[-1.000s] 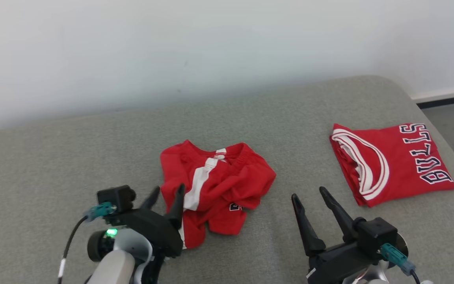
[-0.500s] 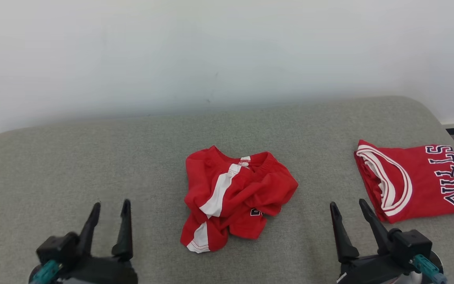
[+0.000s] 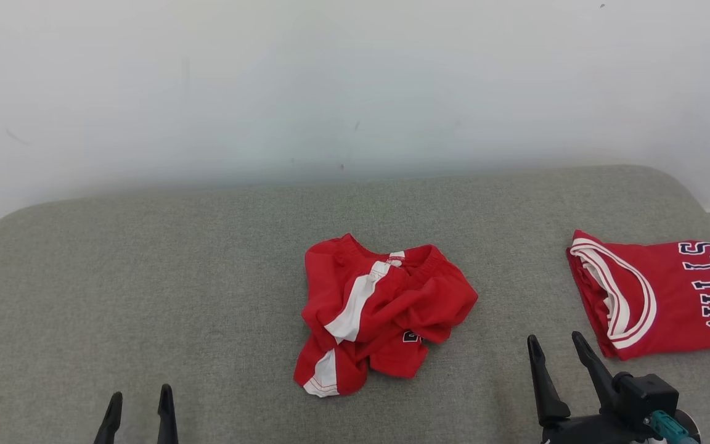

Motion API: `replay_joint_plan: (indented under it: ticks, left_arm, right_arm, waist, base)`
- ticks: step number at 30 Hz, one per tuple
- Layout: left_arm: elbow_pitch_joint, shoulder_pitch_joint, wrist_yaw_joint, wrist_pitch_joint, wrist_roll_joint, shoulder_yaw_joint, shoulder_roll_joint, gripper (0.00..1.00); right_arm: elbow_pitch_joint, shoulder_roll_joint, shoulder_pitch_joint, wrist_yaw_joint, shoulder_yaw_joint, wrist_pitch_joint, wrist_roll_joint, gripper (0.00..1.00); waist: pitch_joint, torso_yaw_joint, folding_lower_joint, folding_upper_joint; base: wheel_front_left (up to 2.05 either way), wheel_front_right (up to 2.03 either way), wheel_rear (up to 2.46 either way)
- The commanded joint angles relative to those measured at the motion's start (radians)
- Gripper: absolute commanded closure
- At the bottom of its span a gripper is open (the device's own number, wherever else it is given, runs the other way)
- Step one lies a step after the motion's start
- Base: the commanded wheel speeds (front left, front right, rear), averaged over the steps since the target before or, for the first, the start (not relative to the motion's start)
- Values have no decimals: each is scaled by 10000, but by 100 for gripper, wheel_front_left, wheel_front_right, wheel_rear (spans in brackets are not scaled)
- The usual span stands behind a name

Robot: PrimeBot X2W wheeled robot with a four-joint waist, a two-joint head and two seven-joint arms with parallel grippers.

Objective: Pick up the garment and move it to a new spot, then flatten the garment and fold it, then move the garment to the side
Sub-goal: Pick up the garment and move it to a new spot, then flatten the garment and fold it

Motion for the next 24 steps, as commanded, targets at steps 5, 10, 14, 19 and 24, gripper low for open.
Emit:
replay_joint_plan:
  ticks: [5, 10, 14, 19, 24]
  left_arm:
    - [-58, 315, -91, -43, 178, 302, -209, 0]
    - [-185, 215, -180, -44, 296, 499, -356, 0]
    - [-287, 88, -250, -42, 414, 587, -445, 0]
    - [-339, 78, -325, -44, 536, 643, -531, 0]
    - [-350, 91, -378, -44, 613, 681, -611, 0]
  right_arm:
    - [193, -71, 63, -29, 35, -90, 72, 0]
    - [285, -73, -34, -29, 97, -169, 114, 0]
    - [314, -53, -94, -29, 172, -192, 129, 0]
    - [338, -42, -161, -29, 249, -231, 146, 0]
    - [358, -53, -200, -29, 283, -244, 117, 0]
  waist:
    - [-49, 68, 1, 1]
    - [-66, 66, 1, 1]
    - [-84, 29, 1, 1]
    - [-98, -23, 1, 1]
    - [-98, -39, 1, 1]
  base:
    - [0, 0, 0]
    - [0, 0, 0]
    - [0, 0, 0]
    - [0, 0, 0]
    - [0, 0, 0]
